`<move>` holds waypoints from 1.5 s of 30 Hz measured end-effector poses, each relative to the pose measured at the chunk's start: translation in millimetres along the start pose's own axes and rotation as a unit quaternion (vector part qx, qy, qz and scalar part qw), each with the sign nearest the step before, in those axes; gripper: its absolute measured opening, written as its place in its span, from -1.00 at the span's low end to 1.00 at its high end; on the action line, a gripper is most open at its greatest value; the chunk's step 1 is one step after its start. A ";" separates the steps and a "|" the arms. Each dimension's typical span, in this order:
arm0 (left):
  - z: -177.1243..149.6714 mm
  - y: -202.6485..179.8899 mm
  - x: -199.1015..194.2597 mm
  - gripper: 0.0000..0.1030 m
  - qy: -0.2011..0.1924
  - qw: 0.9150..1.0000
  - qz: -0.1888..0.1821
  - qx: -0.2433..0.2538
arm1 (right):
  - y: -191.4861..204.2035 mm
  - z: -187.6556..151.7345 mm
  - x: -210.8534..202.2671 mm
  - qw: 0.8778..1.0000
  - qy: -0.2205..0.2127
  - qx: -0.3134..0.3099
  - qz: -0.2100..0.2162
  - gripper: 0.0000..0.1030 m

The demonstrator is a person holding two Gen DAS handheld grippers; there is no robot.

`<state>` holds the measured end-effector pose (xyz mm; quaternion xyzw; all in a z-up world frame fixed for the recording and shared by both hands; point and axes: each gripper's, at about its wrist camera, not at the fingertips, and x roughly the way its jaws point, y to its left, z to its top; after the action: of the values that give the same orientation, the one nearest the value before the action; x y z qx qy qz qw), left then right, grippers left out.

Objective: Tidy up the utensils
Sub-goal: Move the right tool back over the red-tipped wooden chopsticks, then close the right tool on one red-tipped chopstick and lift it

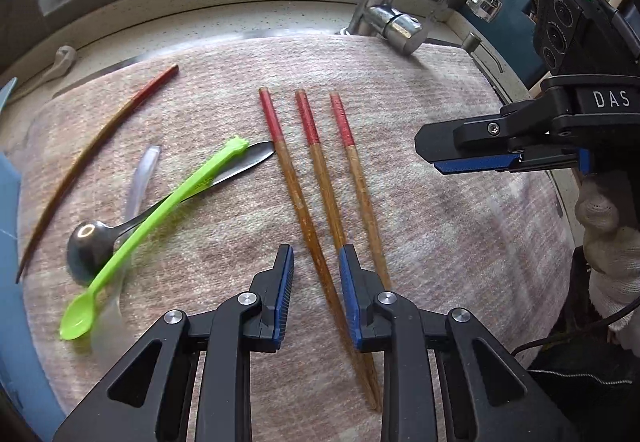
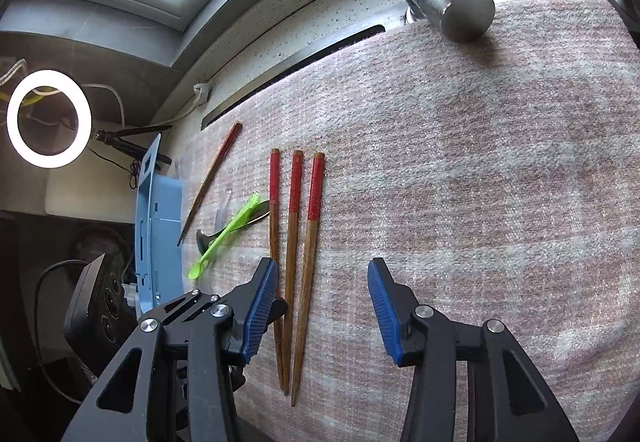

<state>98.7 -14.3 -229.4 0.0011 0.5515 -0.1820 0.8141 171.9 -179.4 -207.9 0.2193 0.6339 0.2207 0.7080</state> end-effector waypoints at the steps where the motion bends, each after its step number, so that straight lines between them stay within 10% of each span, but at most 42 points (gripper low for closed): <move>1: -0.9 2.4 -0.3 -0.56 0.002 1.000 0.006 0.000 | 2.2 -0.3 3.5 1.000 0.004 -0.002 -0.001 -0.21; 28: 21.5 -5.2 15.8 -0.67 0.010 0.998 0.046 0.036 | 36.5 -0.9 43.2 0.991 0.012 -0.072 -0.116 -0.65; 45: 39.9 -1.1 23.4 -0.60 0.029 0.997 0.060 0.039 | 31.8 0.0 42.6 0.992 0.015 -0.067 -0.102 -0.70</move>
<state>141.8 -30.3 -234.5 0.0709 0.5664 -0.1537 0.8066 175.0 -128.6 -223.3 0.1020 0.6472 0.1925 0.7305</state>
